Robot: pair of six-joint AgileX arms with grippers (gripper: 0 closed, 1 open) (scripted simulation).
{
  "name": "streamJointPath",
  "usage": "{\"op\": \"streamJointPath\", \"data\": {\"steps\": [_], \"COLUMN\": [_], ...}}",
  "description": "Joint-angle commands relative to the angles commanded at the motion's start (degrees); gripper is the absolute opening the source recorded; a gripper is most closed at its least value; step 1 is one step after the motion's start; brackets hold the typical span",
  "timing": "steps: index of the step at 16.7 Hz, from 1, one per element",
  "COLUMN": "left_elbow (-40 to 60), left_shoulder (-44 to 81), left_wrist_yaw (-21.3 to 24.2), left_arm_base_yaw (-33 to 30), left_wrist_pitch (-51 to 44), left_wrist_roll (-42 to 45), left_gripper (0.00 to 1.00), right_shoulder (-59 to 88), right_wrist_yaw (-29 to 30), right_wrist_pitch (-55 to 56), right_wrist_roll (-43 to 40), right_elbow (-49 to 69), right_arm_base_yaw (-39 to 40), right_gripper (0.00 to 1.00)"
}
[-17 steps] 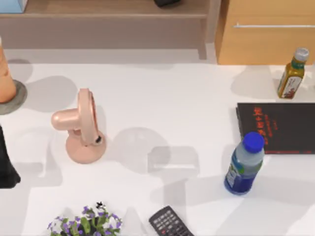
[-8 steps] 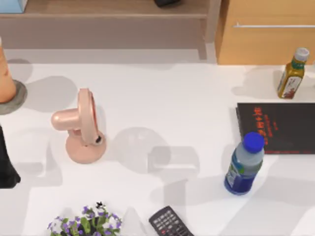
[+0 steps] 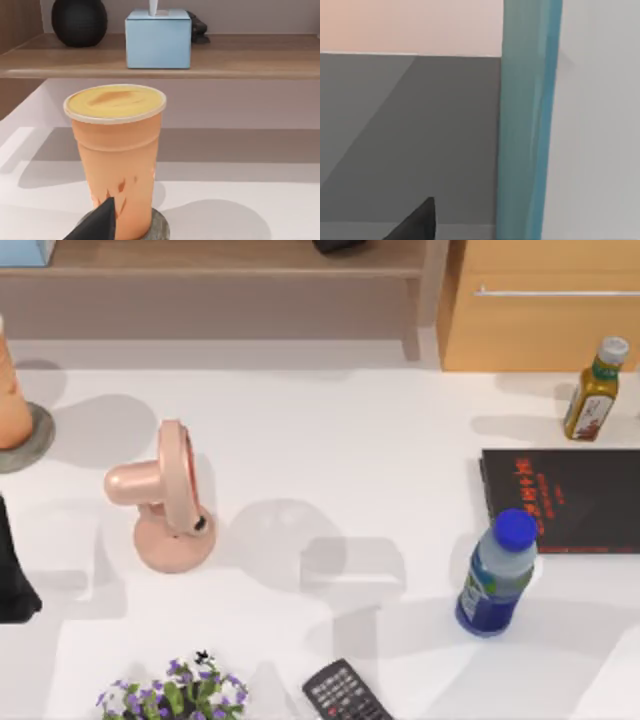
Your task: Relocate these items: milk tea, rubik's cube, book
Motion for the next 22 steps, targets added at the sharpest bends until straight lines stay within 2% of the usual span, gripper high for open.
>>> {"op": "streamJointPath", "data": {"steps": [3,16,22], "left_elbow": [0.0,0.0,0.0], "left_shoulder": [0.0,0.0,0.0], "left_wrist_yaw": [0.0,0.0,0.0], "left_arm_base_yaw": [0.0,0.0,0.0], "left_wrist_pitch": [0.0,0.0,0.0], "left_wrist_roll": [0.0,0.0,0.0], "left_gripper": [1.00,1.00,1.00], "right_shoulder": [0.0,0.0,0.0], "right_wrist_yaw": [0.0,0.0,0.0], "right_wrist_pitch": [0.0,0.0,0.0], "right_wrist_roll": [0.0,0.0,0.0], "right_elbow": [0.0,0.0,0.0], "right_arm_base_yaw": [0.0,0.0,0.0], "right_gripper": [1.00,0.02,0.00]}}
